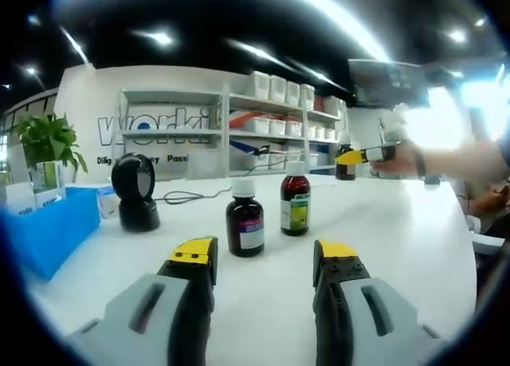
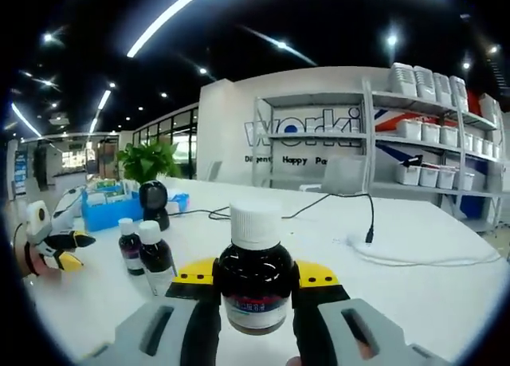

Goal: Rotate the medicine bottle to make it face forward pick up the medicine bottle inspect the drug traceability code place the medicine on the table

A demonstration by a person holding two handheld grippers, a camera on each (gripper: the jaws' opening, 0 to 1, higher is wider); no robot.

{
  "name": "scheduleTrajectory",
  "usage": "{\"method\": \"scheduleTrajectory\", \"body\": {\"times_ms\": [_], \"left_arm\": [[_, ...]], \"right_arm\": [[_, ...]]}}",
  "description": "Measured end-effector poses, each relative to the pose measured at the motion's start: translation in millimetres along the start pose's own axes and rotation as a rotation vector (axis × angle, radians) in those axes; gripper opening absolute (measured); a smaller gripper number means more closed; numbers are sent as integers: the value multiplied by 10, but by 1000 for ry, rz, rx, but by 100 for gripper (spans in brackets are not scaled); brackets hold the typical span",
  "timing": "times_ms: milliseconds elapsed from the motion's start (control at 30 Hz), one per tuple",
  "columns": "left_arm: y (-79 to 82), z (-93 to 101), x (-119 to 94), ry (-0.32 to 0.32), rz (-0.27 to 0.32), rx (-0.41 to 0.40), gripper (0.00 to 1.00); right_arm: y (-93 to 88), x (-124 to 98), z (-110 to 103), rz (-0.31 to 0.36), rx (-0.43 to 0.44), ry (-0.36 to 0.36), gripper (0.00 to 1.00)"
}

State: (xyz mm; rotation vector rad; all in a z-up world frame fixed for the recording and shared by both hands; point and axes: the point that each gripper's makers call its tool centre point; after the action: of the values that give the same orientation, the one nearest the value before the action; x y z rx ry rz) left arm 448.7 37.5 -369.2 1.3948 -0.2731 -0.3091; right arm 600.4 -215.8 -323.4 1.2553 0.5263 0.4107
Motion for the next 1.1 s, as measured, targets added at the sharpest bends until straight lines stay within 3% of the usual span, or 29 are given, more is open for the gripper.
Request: {"method": "scheduleTrajectory", "body": {"times_ms": [400,567,833,1100], "left_arm": [[-3,-10,5,2,-2,8,39],[-4,-10,5,2,-2,8,39],[-6,-12,2,4,-3,10,39],[-13,-15,5,2,-6,13,39]], "right_arm": [[-242,-2,-5,-9,13,-31,30],[-341,9,-38,-21,-35,-33,30],[-520,42,-17,-43,-4,-43,30],[-584,30,-52,-58,-44,-36,30]]}}
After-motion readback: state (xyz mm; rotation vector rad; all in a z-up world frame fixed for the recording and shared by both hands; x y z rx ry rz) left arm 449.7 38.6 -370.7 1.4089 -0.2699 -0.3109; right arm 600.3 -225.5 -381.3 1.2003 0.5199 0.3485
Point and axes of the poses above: the point that each gripper's makers call its tool centre point, and the gripper's own axes: x roughly forward along the fingers, z roughly to its right, y roughly out of its top, and after that the axes turned 11 degrees about -x, right-handed
